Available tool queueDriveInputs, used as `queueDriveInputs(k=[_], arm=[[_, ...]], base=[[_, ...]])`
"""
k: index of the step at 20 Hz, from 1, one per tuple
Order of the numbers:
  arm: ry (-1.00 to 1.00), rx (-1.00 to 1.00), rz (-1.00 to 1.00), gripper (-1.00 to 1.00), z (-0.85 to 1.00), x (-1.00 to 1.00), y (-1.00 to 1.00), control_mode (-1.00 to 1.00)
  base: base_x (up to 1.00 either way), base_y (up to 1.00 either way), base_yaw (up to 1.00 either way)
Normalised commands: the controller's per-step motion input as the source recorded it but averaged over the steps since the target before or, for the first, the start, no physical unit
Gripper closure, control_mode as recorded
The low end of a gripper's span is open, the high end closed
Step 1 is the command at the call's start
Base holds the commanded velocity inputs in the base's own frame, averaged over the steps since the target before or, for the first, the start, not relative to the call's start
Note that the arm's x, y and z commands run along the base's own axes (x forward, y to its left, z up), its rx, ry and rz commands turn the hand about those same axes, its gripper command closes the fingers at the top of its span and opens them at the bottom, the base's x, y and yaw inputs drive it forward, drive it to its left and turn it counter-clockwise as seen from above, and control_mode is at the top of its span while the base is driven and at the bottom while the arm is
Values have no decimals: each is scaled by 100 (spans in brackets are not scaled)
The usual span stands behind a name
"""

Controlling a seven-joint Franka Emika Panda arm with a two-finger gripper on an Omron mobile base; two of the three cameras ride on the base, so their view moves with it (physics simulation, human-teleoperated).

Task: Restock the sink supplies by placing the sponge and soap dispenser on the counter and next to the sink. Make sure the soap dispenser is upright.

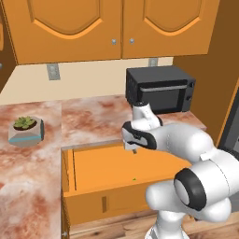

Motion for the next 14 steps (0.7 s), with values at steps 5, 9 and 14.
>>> queueDriveInputs(k=[5, 9, 14], arm=[[-3, -6, 30, -100, -27, 6, 13, -100], [-1, -7, 24, -100, -23, 3, 28, -100], [0, -7, 18, -100, -35, 2, 53, -100]], base=[[0, 0, 0], [0, 0, 0], [0, 0, 0]])
